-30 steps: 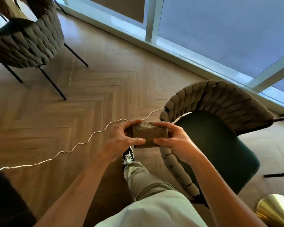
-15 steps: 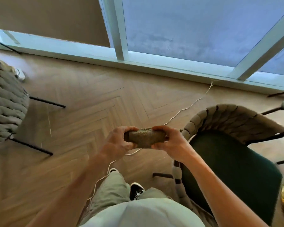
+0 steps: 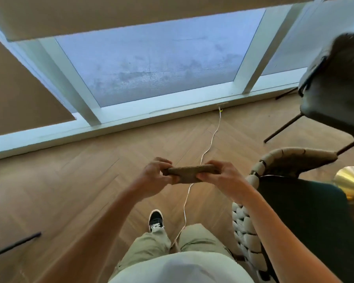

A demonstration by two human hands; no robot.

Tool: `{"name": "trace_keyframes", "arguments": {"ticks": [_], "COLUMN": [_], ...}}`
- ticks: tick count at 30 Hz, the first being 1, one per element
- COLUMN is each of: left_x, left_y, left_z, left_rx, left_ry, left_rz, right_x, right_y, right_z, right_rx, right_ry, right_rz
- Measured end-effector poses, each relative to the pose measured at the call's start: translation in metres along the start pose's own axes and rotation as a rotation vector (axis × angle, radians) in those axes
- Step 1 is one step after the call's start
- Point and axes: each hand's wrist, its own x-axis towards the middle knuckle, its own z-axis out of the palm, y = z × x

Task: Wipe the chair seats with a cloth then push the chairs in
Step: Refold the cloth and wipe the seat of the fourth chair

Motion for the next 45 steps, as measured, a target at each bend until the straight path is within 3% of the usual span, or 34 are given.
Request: {"name": "trace_keyframes", "arguments": {"ticks": [5,8,12,15,21,28,36,45], "left_x": [0.07,0.114,0.176,0.233,0.353,0.466,0.552,0.673], "left_y": [0.026,0.044,0.078,0.109,0.184,0.275,0.347,0.395], "left_z": [-0.042,-0.05,-0.046,-0.034,0.013,0.072,0.149,0.253], "left_rx": [0.015,0.051,-0.143,-0.195,-0.257,-0.162,-0.067,0.117], "left_ry": [-0.252,-0.339,-0.465,-0.476,-0.534,-0.715,-0.908,-1.063], "left_rz": [0.072,0.203,0.231,0.237,0.204,0.185,0.187,0.083], "right_x": [0.034,0.057,0.095,0.132,0.196,0.239,0.248,0.286], "right_y": [-0.033,-0.049,-0.059,-0.057,-0.041,-0.043,-0.009,0.052], "right_z": [0.001,-0.012,-0.042,-0.083,-0.191,-0.319,-0.41,-0.531], "right_rx": [0.444,0.474,0.37,0.553,0.857,0.956,1.045,1.103], "right_ry": [0.196,0.247,0.36,0.493,0.431,0.76,0.775,1.111], "right_rz": [0.06,0.035,-0.013,-0.022,-0.014,0.051,0.088,0.239]}}
